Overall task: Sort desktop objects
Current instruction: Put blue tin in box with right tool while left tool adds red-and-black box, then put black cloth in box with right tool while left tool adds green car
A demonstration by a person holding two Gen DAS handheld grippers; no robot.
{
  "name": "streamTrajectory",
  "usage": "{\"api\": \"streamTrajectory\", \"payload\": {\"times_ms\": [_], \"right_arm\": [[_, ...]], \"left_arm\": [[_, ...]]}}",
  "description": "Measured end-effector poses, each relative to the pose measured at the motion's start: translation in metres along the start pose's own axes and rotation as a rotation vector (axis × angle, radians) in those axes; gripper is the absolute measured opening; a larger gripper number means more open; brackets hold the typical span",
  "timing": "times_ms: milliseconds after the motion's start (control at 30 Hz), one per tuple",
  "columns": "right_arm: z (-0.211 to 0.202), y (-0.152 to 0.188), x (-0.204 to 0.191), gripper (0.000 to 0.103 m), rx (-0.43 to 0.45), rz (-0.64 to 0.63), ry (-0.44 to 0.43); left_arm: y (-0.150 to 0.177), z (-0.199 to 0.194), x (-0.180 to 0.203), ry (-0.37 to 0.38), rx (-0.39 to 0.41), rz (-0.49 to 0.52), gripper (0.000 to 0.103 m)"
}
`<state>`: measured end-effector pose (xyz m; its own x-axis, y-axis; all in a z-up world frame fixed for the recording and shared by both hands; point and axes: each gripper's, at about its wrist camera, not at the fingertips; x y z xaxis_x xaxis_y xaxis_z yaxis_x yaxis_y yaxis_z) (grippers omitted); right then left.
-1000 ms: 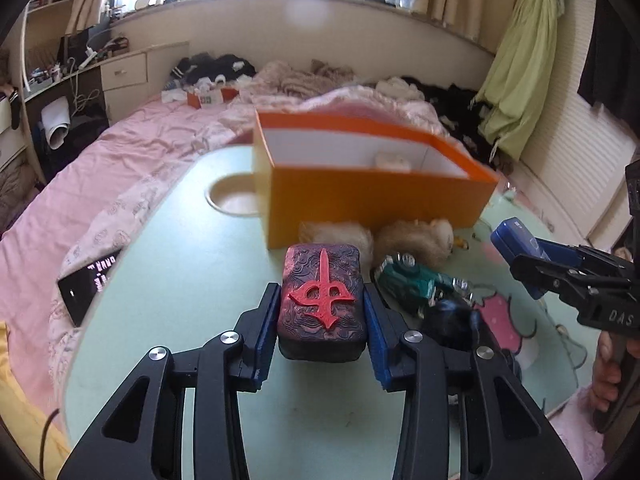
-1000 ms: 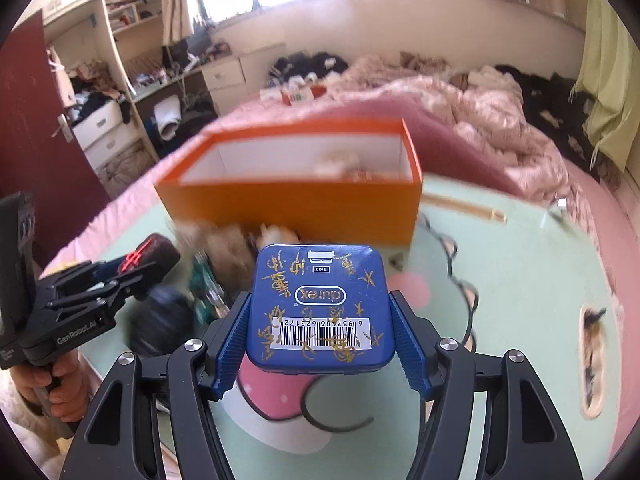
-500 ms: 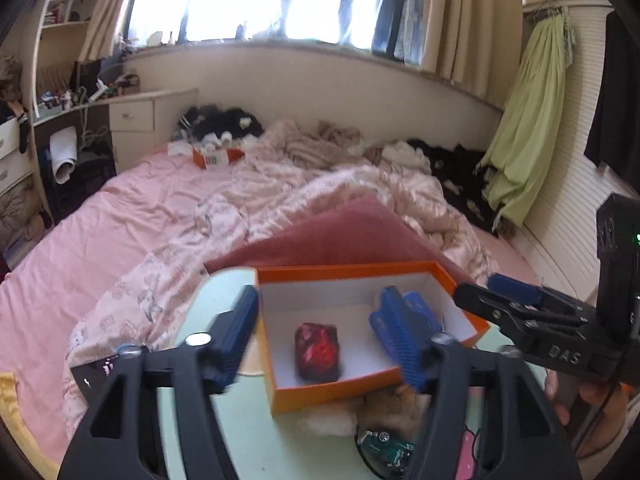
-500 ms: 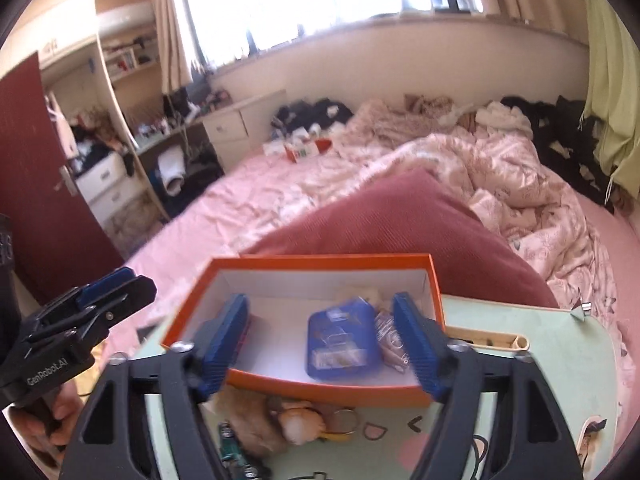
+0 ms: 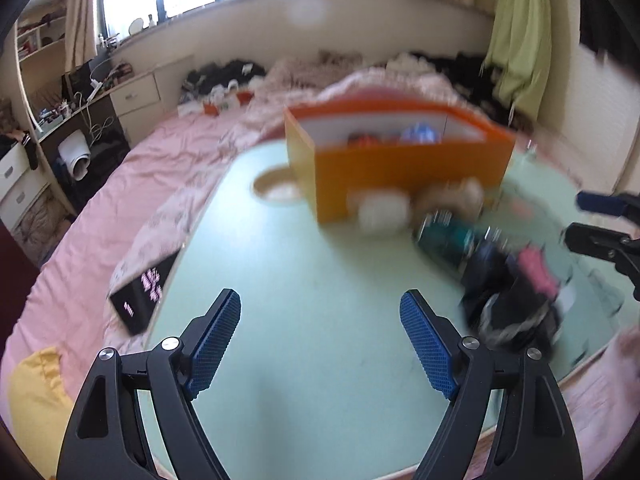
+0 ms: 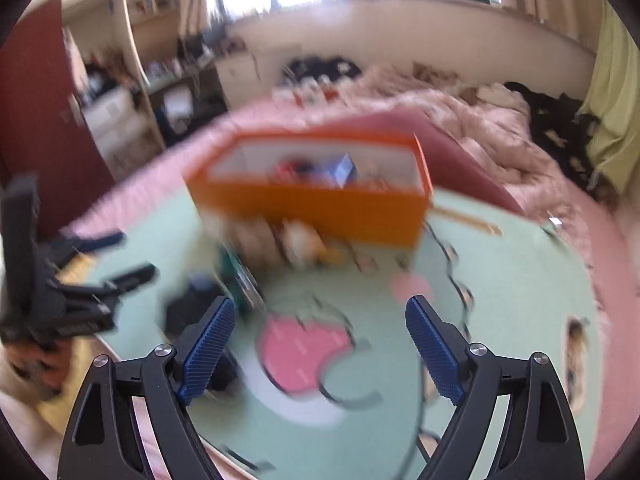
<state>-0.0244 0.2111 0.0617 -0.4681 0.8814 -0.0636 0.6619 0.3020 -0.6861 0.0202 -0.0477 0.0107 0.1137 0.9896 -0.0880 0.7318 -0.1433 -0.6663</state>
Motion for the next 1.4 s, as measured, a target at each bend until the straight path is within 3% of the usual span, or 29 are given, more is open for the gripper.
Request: {"api": "streamTrajectory", "payload": {"times_ms": [33,100,233,367,400,667,767,867,1000,1200,1233,1267,1333,1400], "right_arm": [[0.007,0.008,0.000,0.087,-0.029,-0.014,0.041],[0.025,0.022,0.003,0.087,-0.095,-0.028,0.087],[0.030,0.034,0.017,0.097,-0.087,0.044,0.047],[0.029,0.036,0.021,0.100,-0.085,0.065,0.066],[0.030,0.035,0.020,0.100,-0.087,0.063,0.066],[0.025,0.037,0.018,0.100,-0.048,0.074,0.081],[0.005,0.035,0.019,0.100,0.050,0.090,0.023],[-0.015,0.020,0.012,0.100,0.132,0.137,-0.157],[-0.003,0.001,-0.019,0.099,0.060,0.053,-0.239],[0.029,0.004,-0.058,0.067,-0.095,-0.080,-0.250],[0.038,0.007,-0.057,0.047,-0.133,-0.068,-0.271],[0.046,0.009,-0.053,0.043,-0.166,-0.042,-0.299],[0.043,0.011,-0.044,0.034,-0.137,0.007,-0.339],[0.032,0.013,-0.033,0.033,-0.075,0.056,-0.349]], "left_arm": [[0.005,0.005,0.002,-0.001,-0.019,0.007,0.083],[0.009,0.004,0.000,0.025,0.019,-0.037,0.086],[0.019,0.005,0.006,0.014,0.055,-0.059,0.101],[0.047,-0.005,0.024,-0.056,0.242,-0.082,0.103],[0.049,-0.006,0.026,-0.074,0.258,-0.075,0.103],[0.046,-0.003,0.020,-0.035,0.259,-0.084,0.103],[0.047,-0.003,0.021,-0.032,0.260,-0.084,0.103],[0.047,-0.003,0.023,-0.032,0.263,-0.083,0.103],[0.047,-0.003,0.024,-0.031,0.263,-0.083,0.103],[0.046,-0.004,0.024,-0.028,0.267,-0.083,0.103],[0.046,-0.004,0.024,-0.028,0.266,-0.084,0.103],[0.046,-0.004,0.024,-0.027,0.265,-0.084,0.103],[0.046,-0.004,0.023,-0.024,0.267,-0.083,0.103],[0.046,-0.005,0.024,-0.024,0.261,-0.081,0.103]]}}
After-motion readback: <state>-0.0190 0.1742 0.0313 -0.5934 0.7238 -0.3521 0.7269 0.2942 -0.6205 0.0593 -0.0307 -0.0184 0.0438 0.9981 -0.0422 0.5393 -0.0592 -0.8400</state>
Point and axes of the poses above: each gripper's, at about its wrist camera, not at the fingertips, and z roughly the way its jaws point, x to its right, y to its underside, and after that the axes turned 2 degrees about z, right-handed
